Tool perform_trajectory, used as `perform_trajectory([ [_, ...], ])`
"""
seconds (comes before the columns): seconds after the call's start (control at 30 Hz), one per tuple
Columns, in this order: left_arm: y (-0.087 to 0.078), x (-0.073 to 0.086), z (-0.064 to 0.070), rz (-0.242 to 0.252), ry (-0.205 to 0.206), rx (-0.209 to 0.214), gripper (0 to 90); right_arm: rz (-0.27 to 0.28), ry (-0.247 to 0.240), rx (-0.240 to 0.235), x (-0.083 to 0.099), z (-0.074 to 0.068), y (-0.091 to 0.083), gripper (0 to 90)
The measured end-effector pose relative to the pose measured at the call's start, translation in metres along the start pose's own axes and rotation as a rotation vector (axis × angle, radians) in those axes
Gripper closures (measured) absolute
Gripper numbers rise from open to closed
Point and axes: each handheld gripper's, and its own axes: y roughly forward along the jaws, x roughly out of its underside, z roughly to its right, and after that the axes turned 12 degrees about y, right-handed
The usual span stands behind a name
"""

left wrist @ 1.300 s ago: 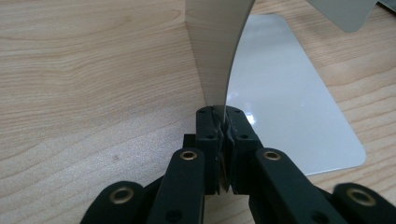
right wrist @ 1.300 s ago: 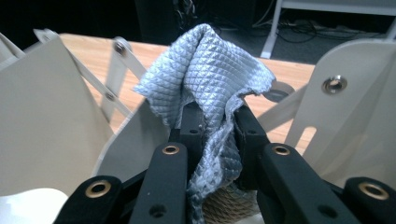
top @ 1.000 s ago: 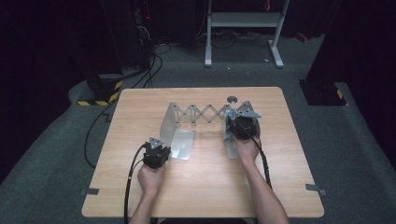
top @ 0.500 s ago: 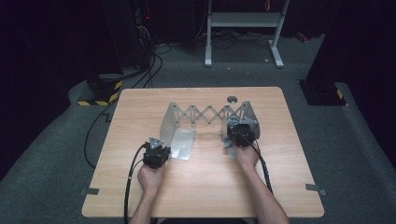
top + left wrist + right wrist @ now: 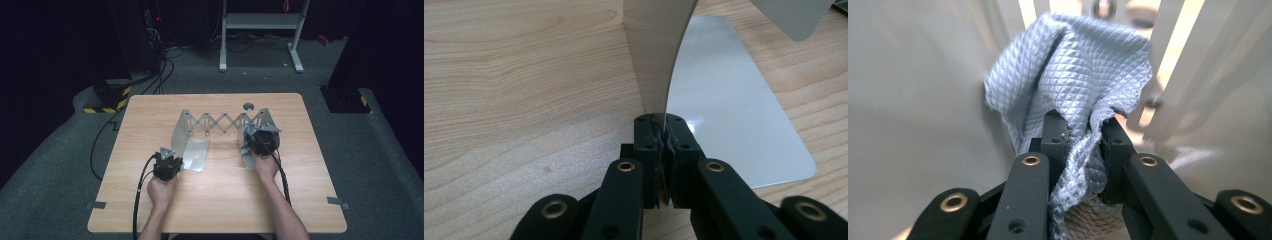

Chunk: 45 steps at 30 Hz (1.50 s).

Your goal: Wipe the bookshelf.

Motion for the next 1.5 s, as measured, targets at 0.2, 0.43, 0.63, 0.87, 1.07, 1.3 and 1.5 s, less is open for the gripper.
perform_trajectory([
  [0.2, 0.000, 0.000, 0.000, 0.000, 0.001, 0.002, 85.5, 0.082, 0.003, -0.023, -0.023, -0.006, -0.022, 78.5],
  [0.43, 0.000, 0.000, 0.000, 0.000, 0.004, 0.001, 85.6, 0.142, -0.010, -0.012, -0.038, -0.009, -0.038, 78.6],
  [0.63, 0.000, 0.000, 0.000, 0.001, 0.001, 0.004, 85.7, 0.134, -0.024, 0.059, -0.035, -0.005, -0.032, 78.6],
  [0.87, 0.000, 0.000, 0.000, 0.001, 0.002, 0.003, 85.7, 0.069, -0.004, 0.077, -0.018, 0.005, -0.011, 78.7],
  [1.07, 0.000, 0.000, 0.000, 0.001, 0.001, 0.007, 85.9, 0.013, -0.003, 0.095, -0.007, 0.012, 0.004, 78.8],
  [1.3, 0.000, 0.000, 0.000, 0.001, 0.001, 0.007, 86.0, 0.001, -0.021, 0.112, -0.003, 0.012, 0.010, 78.9],
  [1.5, 0.000, 0.000, -0.001, 0.002, 0.001, 0.011, 86.1, 0.040, -0.039, 0.114, -0.010, 0.010, -0.004, 78.8],
])
